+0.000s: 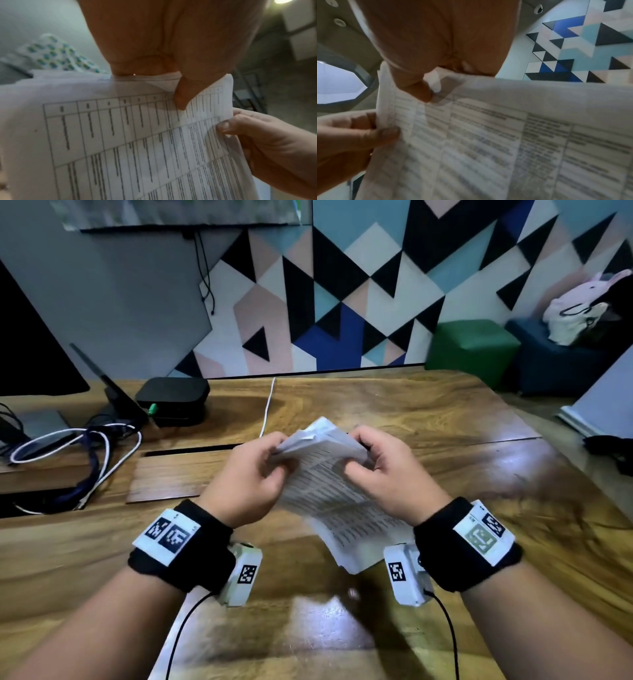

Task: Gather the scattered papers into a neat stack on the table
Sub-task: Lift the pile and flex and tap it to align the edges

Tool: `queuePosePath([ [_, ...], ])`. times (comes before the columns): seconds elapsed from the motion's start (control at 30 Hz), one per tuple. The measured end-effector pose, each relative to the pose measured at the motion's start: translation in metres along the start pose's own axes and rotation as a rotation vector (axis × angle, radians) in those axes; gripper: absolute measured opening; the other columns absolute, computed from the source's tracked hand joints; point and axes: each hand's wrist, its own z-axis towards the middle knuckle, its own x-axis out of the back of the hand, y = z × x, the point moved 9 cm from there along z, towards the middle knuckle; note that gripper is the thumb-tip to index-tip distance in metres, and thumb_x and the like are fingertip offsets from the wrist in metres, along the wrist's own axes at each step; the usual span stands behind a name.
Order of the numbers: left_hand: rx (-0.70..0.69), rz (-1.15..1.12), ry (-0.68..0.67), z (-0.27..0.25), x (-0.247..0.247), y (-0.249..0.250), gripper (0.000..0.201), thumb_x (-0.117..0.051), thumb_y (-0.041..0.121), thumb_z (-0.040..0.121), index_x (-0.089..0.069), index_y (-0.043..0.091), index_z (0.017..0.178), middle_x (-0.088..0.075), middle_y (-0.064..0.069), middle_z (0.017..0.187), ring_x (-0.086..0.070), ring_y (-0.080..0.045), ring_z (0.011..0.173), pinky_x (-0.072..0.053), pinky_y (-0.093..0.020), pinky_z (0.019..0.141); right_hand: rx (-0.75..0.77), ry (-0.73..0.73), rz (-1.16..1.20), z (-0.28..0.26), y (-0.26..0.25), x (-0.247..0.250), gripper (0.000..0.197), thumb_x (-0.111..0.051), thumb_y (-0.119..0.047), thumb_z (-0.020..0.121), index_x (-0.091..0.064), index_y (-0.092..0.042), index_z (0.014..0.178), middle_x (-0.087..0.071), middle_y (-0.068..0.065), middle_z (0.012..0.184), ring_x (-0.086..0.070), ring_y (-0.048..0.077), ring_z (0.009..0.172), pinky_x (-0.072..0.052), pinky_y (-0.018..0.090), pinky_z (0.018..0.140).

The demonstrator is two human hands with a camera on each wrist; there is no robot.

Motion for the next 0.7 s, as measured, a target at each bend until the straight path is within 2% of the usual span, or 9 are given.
queuePosePath([
  [0.07, 0.039, -0.105, 0.056, -0.001, 0.004, -0.013, 0.011, -0.057, 0.011, 0.084, -0.062, 0.018, 0.09, -0.069, 0.001, 0.085, -0.063, -0.019, 0.081, -0.051, -0.039, 0.075, -0.02, -0.005, -0.076, -0.003, 0.009, 0.008, 0.009, -0.063, -0.012, 0.078, -0.058, -0.019, 0.077, -0.058, -0.002, 0.071, -0.05, 0.008, 0.065, -0.043, 0.031, 0.062],
  [0.1, 0.062, -0.17, 0.107, -0.003, 0.01, -0.019, 0.016, -0.058, 0.009, 0.083, -0.064, 0.021, 0.092, -0.072, 0.002, 0.088, -0.065, -0.016, 0.083, -0.051, -0.034, 0.079, -0.06, -0.011, -0.101, -0.007, 0.02, 0.015, 0.01, -0.064, -0.015, 0.076, -0.057, -0.021, 0.073, -0.057, -0.004, 0.066, -0.048, 0.006, 0.062, -0.042, 0.03, 0.061],
  [0.2, 0.167, -0.382, 0.234, -0.01, 0.032, -0.042, 0.021, -0.06, 0.008, 0.08, -0.063, 0.026, 0.09, -0.073, 0.022, 0.085, -0.063, 0.006, 0.079, -0.051, -0.015, 0.078, -0.272, 0.008, -0.06, -0.028, 0.077, 0.047, 0.014, -0.071, -0.016, 0.074, -0.06, -0.022, 0.068, -0.057, -0.012, 0.058, -0.049, 0.001, 0.055, -0.042, 0.023, 0.055],
  [0.3, 0.22, -0.458, 0.274, -0.023, 0.043, -0.059, 0.029, -0.064, -0.003, 0.086, -0.059, 0.023, 0.098, -0.073, 0.026, 0.084, -0.066, 0.008, 0.08, -0.052, -0.011, 0.076, -0.429, 0.131, 0.211, -0.053, 0.127, 0.067, 0.012, -0.078, -0.014, 0.07, -0.069, -0.01, 0.076, -0.065, -0.007, 0.066, -0.056, 0.008, 0.064, -0.045, 0.025, 0.062],
  [0.4, 0.294, -0.516, 0.327, -0.038, 0.033, -0.077, 0.028, -0.056, -0.008, 0.089, -0.06, 0.019, 0.097, -0.075, 0.022, 0.082, -0.068, 0.006, 0.079, -0.054, -0.013, 0.074, -0.538, 0.279, 0.523, -0.069, 0.157, 0.049, 0.013, -0.075, -0.01, 0.064, -0.075, -0.008, 0.077, -0.074, 0.0, 0.075, -0.062, 0.019, 0.074, -0.048, 0.029, 0.071],
  [0.47, 0.361, -0.559, 0.374, -0.05, 0.019, -0.089, 0.025, -0.057, -0.006, 0.09, -0.061, 0.019, 0.095, -0.076, 0.019, 0.083, -0.069, 0.003, 0.079, -0.055, -0.016, 0.077, -0.541, 0.373, 0.631, -0.074, 0.156, 0.034, 0.014, -0.071, 0.002, 0.071, -0.074, -0.007, 0.082, -0.076, 0.004, 0.084, -0.067, 0.022, 0.081, -0.05, 0.035, 0.081],
  [0.5, 0.378, -0.572, 0.411, -0.056, 0.014, -0.094, 0.023, -0.06, -0.003, 0.089, -0.061, 0.019, 0.095, -0.076, 0.017, 0.084, -0.068, 0.003, 0.081, -0.056, -0.018, 0.079, -0.54, 0.429, 0.629, -0.074, 0.152, 0.031, 0.016, -0.07, 0.004, 0.074, -0.072, -0.008, 0.085, -0.077, 0.001, 0.085, -0.07, 0.019, 0.081, -0.053, 0.034, 0.08],
  [0.6, 0.429, -0.602, 0.575, -0.074, 0.0, -0.104, 0.02, -0.061, 0.001, 0.09, -0.059, 0.021, 0.096, -0.075, 0.011, 0.087, -0.066, 0.005, 0.082, -0.054, -0.018, 0.081, -0.43, 0.64, 0.487, -0.074, 0.127, 0.036, 0.018, -0.067, 0.004, 0.082, -0.069, -0.013, 0.079, -0.073, -0.019, 0.066, -0.067, -0.004, 0.063, -0.053, 0.014, 0.061],
  [0.7, 0.539, -0.583, 0.733, -0.103, -0.022, -0.118, 0.022, -0.057, -0.002, 0.091, -0.055, 0.015, 0.105, -0.065, -0.001, 0.099, -0.063, 0.011, 0.077, -0.051, -0.012, 0.077, -0.362, 0.706, 0.385, -0.085, 0.116, 0.023, 0.013, -0.065, 0.003, 0.084, -0.07, -0.006, 0.091, -0.071, -0.026, 0.068, -0.066, -0.01, 0.067, -0.05, 0.007, 0.062],
])
